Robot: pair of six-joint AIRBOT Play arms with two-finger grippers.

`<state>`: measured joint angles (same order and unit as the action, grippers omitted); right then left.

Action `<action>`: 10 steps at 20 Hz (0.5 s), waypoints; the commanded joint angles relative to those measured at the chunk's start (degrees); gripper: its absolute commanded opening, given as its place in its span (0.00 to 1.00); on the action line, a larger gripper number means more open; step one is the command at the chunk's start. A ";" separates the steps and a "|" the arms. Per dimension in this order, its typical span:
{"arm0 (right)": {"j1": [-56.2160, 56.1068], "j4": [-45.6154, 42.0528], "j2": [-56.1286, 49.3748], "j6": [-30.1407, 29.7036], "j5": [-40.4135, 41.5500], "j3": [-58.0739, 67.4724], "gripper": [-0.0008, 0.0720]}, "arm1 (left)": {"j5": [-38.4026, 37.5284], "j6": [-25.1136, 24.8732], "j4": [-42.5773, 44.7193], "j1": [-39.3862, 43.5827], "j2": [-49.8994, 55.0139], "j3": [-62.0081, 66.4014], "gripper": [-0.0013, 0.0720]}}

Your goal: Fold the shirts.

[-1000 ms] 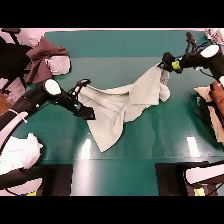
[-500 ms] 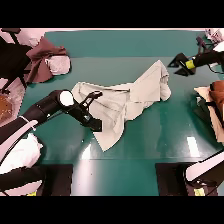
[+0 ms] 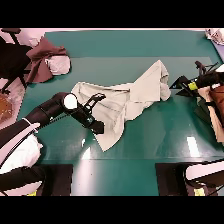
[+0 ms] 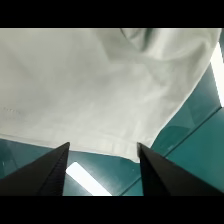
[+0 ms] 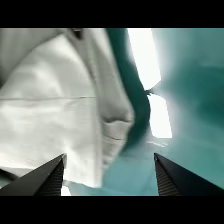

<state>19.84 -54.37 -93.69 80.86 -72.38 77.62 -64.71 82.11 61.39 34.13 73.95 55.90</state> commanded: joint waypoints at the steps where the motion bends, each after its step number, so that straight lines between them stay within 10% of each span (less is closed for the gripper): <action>1: 0.17 10.56 0.83 -5.27 5.64 -6.21 0.85 | -0.70 0.42 0.35 0.07 -0.04 -0.02 0.72; 5: 0.11 16.20 0.83 -7.89 8.41 -7.04 0.45 | -1.29 0.50 0.37 0.07 -0.04 -0.02 0.72; 7: 0.00 17.84 0.83 -7.89 8.79 -7.04 0.42 | -1.22 0.59 0.35 0.07 -0.04 -0.02 0.72; 10: -0.11 19.45 0.85 -7.91 8.13 -6.93 0.04 | -1.51 0.59 0.42 0.07 -0.04 -0.02 0.72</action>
<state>19.86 -37.93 -92.88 73.63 -64.45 70.91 -65.84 82.65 61.76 34.17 73.95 55.90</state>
